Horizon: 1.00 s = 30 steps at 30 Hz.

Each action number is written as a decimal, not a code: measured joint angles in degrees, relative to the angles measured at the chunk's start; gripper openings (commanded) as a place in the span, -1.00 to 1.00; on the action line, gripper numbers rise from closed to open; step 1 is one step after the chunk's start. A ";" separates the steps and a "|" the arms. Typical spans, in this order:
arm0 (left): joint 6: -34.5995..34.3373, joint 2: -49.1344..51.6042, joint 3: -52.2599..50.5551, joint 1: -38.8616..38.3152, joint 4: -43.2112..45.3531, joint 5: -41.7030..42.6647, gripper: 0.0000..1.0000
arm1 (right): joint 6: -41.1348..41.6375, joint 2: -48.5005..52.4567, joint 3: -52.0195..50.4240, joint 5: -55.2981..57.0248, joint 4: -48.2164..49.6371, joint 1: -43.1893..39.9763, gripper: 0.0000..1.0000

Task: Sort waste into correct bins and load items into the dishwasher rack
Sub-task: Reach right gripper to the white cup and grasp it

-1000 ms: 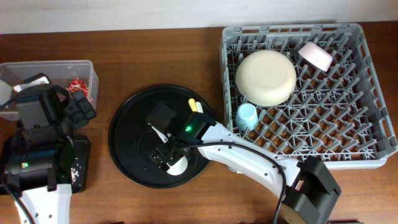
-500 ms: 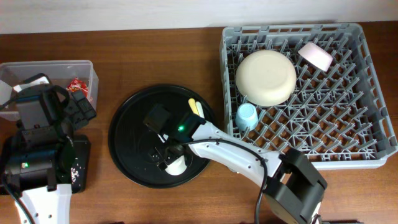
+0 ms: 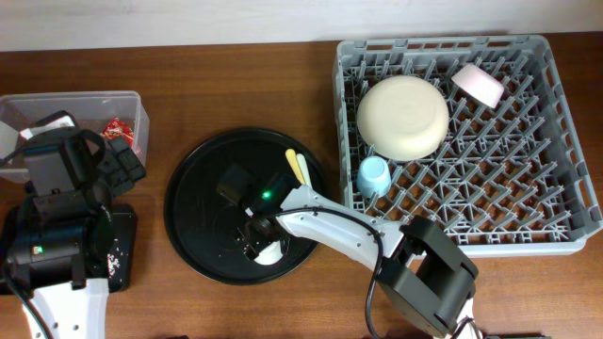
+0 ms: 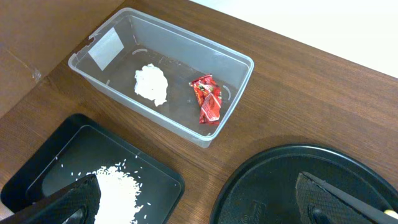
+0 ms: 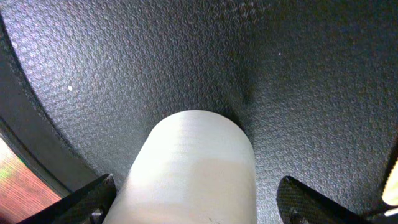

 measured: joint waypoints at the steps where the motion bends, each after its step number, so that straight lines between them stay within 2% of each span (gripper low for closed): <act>1: 0.00 0.00 0.00 0.00 0.00 0.00 0.99 | -0.02 0.00 0.00 0.00 -0.24 0.00 0.64; 3: 0.00 0.00 0.00 0.00 0.00 0.00 0.99 | 0.00 0.00 0.00 0.00 -0.79 0.00 0.64; 5: 0.00 0.00 0.00 0.00 0.00 0.00 0.99 | 0.00 0.00 0.00 0.00 -1.07 0.00 0.74; 12: 0.00 0.00 0.00 0.00 0.00 0.00 0.99 | -0.02 0.00 0.00 -0.02 -2.62 0.00 0.72; 13: 0.00 0.00 0.00 0.00 0.00 0.00 0.99 | -0.02 0.00 0.00 -0.02 -2.62 0.00 0.71; 15: 0.00 0.00 0.00 0.00 0.00 0.00 0.99 | 0.00 0.00 0.00 -0.02 -2.64 0.00 0.55; 19: 0.00 0.00 0.00 0.00 0.00 0.00 0.99 | -0.02 0.02 0.00 0.00 -2.78 0.00 0.45; 25: 0.00 0.00 0.00 0.00 0.00 0.00 0.99 | -0.07 0.02 0.07 0.02 -3.19 0.00 0.42; 30: 0.00 0.00 0.00 0.00 0.02 0.00 0.99 | -0.04 0.63 6.38 -0.02 -10.73 0.00 0.42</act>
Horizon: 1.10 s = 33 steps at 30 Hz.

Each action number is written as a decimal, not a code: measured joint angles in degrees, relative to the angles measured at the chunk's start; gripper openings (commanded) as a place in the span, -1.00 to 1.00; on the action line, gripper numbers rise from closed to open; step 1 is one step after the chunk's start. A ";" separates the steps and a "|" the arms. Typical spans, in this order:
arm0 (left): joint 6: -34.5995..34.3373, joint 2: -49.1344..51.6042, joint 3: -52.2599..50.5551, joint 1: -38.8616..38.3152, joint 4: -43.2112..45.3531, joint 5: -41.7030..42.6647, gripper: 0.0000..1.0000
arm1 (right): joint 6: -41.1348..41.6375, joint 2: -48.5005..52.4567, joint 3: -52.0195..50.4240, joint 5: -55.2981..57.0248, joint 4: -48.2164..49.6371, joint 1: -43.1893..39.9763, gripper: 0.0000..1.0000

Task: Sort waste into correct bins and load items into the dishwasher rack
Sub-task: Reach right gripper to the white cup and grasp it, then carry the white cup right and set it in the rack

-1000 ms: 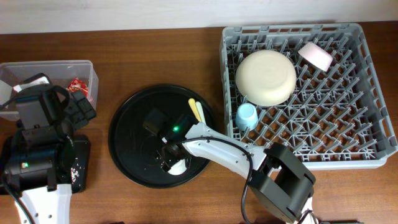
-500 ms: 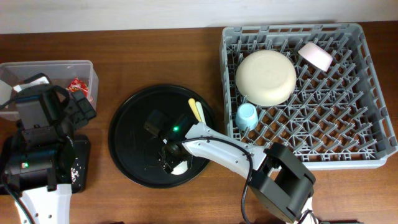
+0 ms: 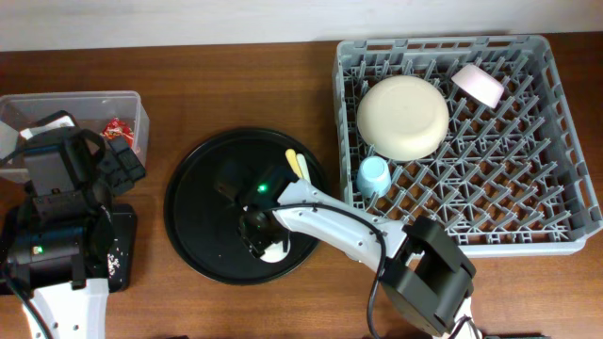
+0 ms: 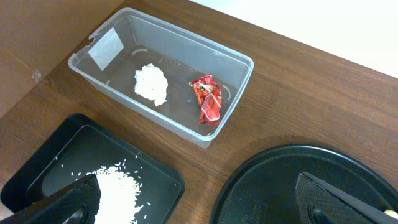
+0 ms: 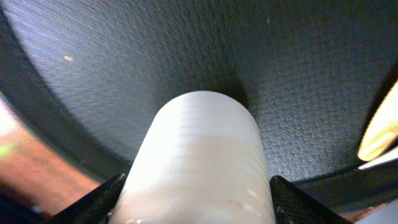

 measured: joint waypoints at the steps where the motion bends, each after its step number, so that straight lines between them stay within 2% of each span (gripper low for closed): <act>1: 0.00 0.00 0.00 0.00 -0.02 0.00 0.99 | 0.00 0.02 2.14 0.00 -1.18 0.00 0.43; 8: 0.00 0.00 0.00 0.00 -0.02 0.00 0.99 | -0.22 -0.35 14.99 1.03 -14.40 -3.69 0.42; 17: 0.00 0.00 0.00 0.00 -0.02 0.00 0.99 | -2.40 -12.26 17.09 3.80 -24.28 -27.17 0.36; 24: 0.00 0.00 0.00 0.00 -0.02 0.00 0.99 | -3.52 -12.24 16.83 7.63 -25.09 -44.04 0.37; 28: 0.00 0.00 0.00 0.00 -0.02 0.00 0.99 | -5.42 -12.24 12.59 7.82 -23.06 -49.51 0.37; 33: 0.00 0.00 0.00 0.00 -0.02 0.00 0.99 | -7.08 -12.24 10.12 7.80 -20.50 -51.47 0.37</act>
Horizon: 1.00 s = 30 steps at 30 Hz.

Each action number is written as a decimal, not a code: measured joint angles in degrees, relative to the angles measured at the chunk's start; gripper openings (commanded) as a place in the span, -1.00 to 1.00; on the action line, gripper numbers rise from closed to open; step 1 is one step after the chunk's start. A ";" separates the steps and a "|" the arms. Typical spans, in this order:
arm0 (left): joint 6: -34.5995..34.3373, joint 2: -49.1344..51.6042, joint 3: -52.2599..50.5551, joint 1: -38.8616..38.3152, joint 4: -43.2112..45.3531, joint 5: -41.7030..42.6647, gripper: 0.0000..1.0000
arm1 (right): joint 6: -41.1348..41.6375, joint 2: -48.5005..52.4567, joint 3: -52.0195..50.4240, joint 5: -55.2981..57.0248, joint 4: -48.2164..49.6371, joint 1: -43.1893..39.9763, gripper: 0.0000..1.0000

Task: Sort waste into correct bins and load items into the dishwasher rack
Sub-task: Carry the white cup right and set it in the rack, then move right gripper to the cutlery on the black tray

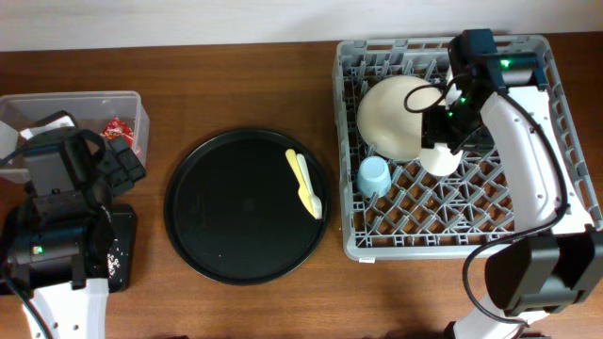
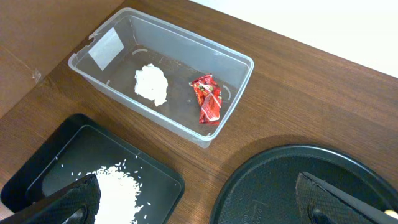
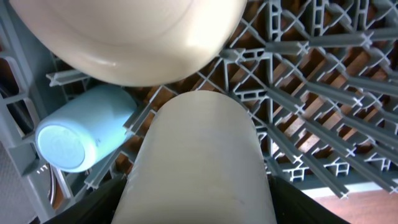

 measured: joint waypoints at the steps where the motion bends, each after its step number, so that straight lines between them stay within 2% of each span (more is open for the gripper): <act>1: 0.00 0.00 0.00 0.00 0.00 0.00 0.99 | -0.35 0.00 -0.24 -0.02 0.35 0.00 0.37; 18: 0.00 0.00 0.00 0.00 0.00 0.00 0.99 | -1.14 0.00 -18.78 -1.73 17.97 0.00 0.37; 19: 0.00 0.00 0.00 0.00 0.02 0.00 0.99 | -1.16 0.00 -19.32 -1.90 18.32 0.00 0.41; 23: 0.00 0.00 0.00 0.00 0.00 0.00 0.99 | -2.10 0.00 -19.89 -3.10 18.64 0.00 0.91; 27: 0.00 0.00 0.00 0.00 -0.04 0.00 0.99 | -3.61 0.02 -17.16 -5.05 13.94 -0.04 0.98; 30: 0.00 0.00 0.00 0.00 0.11 0.00 0.99 | -5.09 0.04 -6.97 -5.70 5.31 -0.04 0.96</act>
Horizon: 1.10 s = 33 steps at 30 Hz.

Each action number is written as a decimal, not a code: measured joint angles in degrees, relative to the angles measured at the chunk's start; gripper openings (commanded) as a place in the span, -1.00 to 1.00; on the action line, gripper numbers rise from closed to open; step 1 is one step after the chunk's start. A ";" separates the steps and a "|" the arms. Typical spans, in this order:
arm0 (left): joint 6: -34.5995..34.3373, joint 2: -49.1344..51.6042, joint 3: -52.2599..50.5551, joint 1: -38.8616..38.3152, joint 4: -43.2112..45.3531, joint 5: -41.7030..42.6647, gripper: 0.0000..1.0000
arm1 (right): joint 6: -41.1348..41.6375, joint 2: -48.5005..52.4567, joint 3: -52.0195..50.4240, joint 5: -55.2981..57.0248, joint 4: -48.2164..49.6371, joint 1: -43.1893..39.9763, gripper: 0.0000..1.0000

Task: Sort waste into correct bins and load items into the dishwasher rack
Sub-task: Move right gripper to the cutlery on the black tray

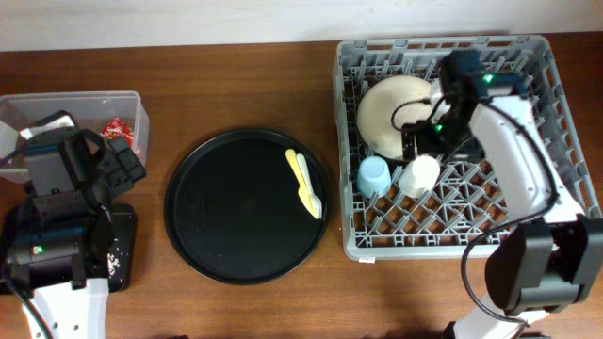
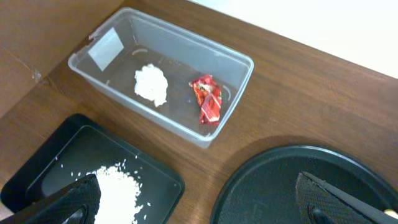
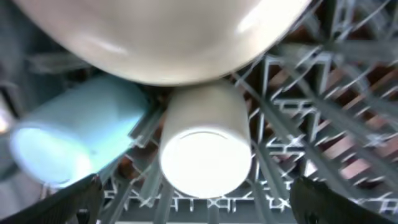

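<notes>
A white cup [image 3: 205, 146] now rests in the grey dishwasher rack [image 1: 556, 141], base toward the wrist camera. It sits between a light blue cup [image 1: 374, 176] and the cream bowl [image 1: 396, 113]. My right gripper [image 3: 199, 194] hangs just above the white cup [image 1: 419, 175], open, with its fingers [image 3: 84, 200] spread wide and not touching the cup. A yellow plastic fork and spoon [image 1: 303, 184] lie on the round black tray [image 1: 226, 217]. My left gripper [image 2: 199, 200] is open and holds nothing, above the gap between the tray and the rice bin.
At the far left, a clear plastic bin [image 2: 161, 74] holds a red wrapper [image 2: 207, 99] and a white crumpled wad [image 2: 151, 84]. A black bin [image 2: 93, 180] below it holds white rice. The left arm's base [image 1: 57, 217] stands over that corner.
My right gripper was shut on the white cup over the rack. It is now open, and the cup sits in the rack beside the blue cup. The left arm has not moved.
My right gripper first had the white cup between its fingers on the black tray, beside the yellow cutlery. A second later it still held it there. Then it held the cup above the rack near the cream bowl. Now the cup rests in the rack, released.
</notes>
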 measured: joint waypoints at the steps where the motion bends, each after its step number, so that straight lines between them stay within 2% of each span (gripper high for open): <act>1: 0.00 0.00 0.00 0.00 -0.20 0.02 0.99 | -0.13 0.13 4.28 -0.48 -3.96 0.00 0.96; 6: 0.00 0.00 0.00 0.04 -0.13 0.02 0.99 | -0.52 -0.63 22.75 -5.07 -14.62 3.52 0.95; 12: 0.00 0.00 0.00 0.07 -0.11 0.00 0.99 | -0.52 -0.90 23.80 -7.91 -13.53 21.59 0.95; 17: 0.00 0.00 0.00 0.07 -0.11 0.00 0.99 | -0.26 1.68 23.54 -7.56 -9.25 31.21 0.94; 20: 0.00 0.00 0.00 0.07 -0.11 0.02 0.99 | 0.09 4.17 19.85 -7.54 -4.66 33.31 0.87; 27: 0.00 0.00 0.00 0.07 -0.07 0.00 0.99 | 0.20 8.52 0.61 -7.26 14.75 33.73 0.79; 33: 0.00 0.00 0.00 0.07 -0.09 0.00 0.99 | 0.20 8.76 -11.98 -7.13 28.52 33.75 0.72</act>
